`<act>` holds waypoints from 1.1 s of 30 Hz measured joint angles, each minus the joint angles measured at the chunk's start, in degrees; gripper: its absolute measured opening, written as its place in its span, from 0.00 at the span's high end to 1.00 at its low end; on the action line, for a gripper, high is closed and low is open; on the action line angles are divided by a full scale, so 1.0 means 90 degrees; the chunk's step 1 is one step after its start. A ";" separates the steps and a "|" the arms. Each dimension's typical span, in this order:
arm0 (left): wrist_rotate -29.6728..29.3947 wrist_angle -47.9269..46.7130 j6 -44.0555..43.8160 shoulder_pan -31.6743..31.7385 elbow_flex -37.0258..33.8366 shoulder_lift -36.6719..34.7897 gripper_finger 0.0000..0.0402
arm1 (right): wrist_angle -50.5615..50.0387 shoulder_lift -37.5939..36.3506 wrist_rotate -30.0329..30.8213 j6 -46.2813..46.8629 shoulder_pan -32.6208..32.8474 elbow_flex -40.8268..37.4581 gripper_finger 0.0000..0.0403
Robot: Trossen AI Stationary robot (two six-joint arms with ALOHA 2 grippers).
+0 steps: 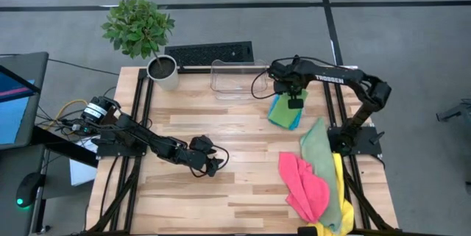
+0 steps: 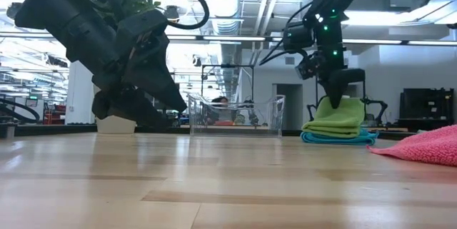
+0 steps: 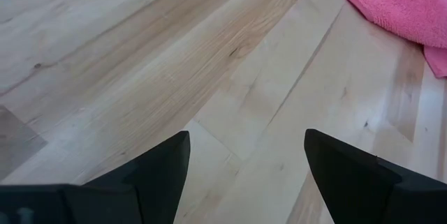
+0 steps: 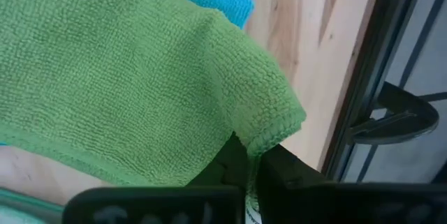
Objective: Fold microfiber towels
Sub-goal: Stack the green microfiber towel on top of the blue microfiber towel, then fold pink microfiber towel
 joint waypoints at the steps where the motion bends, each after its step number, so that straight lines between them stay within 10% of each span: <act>1: 0.0000 -0.0001 0.0006 0.0000 0.0000 0.0000 0.32 | 0.0048 0.0000 0.0000 0.0002 0.0000 0.0000 0.90; 17: -0.0004 -0.0012 0.0006 0.0000 0.0000 0.0000 0.32 | 0.0442 -0.0005 0.0005 0.0326 0.0008 0.0003 0.45; 26: 0.0109 0.0258 0.0065 0.0002 0.0000 0.0000 0.32 | -0.0735 -0.1071 -0.2303 0.3119 0.0295 0.0267 0.41; 33: 0.0180 0.1333 0.0897 0.0018 0.0002 0.0000 0.32 | -0.1963 -0.2800 -0.2467 0.5914 0.2605 -0.0789 0.46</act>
